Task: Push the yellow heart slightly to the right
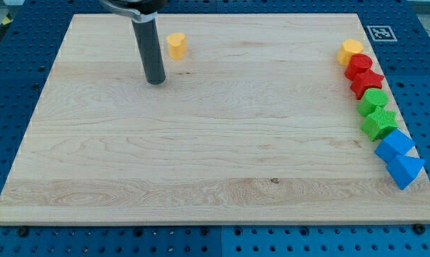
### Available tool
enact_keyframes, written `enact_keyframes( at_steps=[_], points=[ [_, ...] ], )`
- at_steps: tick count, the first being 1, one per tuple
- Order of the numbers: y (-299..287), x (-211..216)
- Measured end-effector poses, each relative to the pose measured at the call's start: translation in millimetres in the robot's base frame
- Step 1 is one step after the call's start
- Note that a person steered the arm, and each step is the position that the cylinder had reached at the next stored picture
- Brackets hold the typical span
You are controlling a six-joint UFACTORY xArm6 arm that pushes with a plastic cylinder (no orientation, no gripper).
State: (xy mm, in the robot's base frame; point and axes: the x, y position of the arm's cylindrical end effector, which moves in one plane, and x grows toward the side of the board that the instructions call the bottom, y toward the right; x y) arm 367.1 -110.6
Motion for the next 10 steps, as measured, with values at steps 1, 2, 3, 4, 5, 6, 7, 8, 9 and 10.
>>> enact_keyframes(
  at_steps=[1,2,3,4,5,6,7,8,9,10],
  points=[
    [0,-30],
    [0,-43],
    [0,-43],
    [0,-50],
    [0,-53],
    [0,-62],
    [16,-66],
    [24,-66],
    [26,-69],
    [34,-71]
  ],
)
